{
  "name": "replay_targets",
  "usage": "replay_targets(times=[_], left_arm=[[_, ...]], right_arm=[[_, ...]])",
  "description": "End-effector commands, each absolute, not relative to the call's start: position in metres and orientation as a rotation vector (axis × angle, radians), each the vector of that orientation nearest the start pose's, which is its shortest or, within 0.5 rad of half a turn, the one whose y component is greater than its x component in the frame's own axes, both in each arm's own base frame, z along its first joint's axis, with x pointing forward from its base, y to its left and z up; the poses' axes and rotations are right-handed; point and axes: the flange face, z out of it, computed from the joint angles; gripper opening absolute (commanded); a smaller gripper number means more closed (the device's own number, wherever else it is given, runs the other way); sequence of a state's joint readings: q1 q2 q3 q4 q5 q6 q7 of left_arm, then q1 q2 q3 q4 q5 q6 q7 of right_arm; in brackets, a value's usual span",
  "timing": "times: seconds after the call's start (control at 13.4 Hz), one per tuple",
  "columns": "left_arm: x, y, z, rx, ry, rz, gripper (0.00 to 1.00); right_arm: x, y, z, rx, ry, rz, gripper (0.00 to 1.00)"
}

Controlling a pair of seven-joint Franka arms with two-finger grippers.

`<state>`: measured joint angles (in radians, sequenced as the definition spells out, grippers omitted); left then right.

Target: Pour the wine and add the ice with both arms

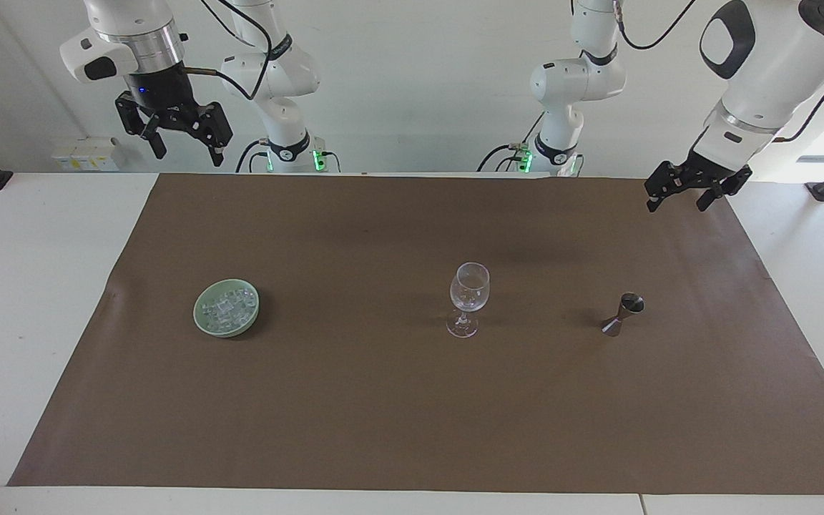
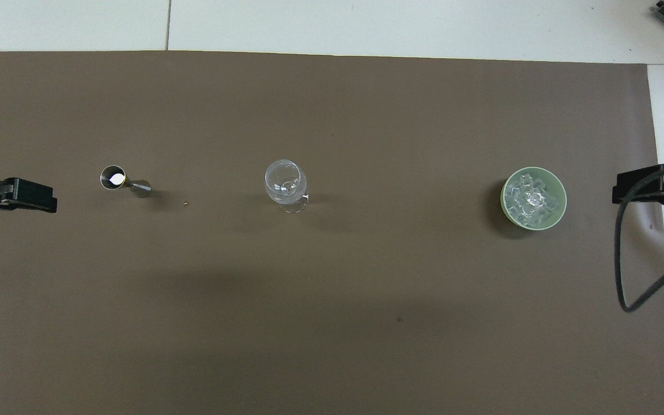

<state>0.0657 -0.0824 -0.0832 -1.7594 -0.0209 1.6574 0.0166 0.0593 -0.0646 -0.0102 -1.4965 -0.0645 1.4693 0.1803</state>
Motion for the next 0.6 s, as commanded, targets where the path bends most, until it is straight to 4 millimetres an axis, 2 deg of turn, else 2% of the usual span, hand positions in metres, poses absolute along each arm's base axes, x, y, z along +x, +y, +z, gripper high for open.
replay_targets(times=[0.0,0.07,0.37,0.52], left_arm=[[0.5211,-0.0153,0.5859,-3.14,0.019,-0.011,1.0],[0.5212,-0.0153,0.5853,-3.14,0.009,-0.011,1.0],[0.5207,-0.0086,0.583,-3.145,-0.233,-0.02,1.0],[0.5193,-0.007,0.5793,-3.143,-0.274,0.005,1.0]], right_arm=[[0.5165,0.0176,0.6842,-3.187,0.196,-0.075,1.0],[0.5165,0.0176,0.6842,-3.187,0.196,-0.075,1.0],[0.5165,0.0176,0.6835,-3.187,0.196,-0.073,1.0],[0.5165,0.0178,0.6842,-3.186,0.196,-0.075,1.0]])
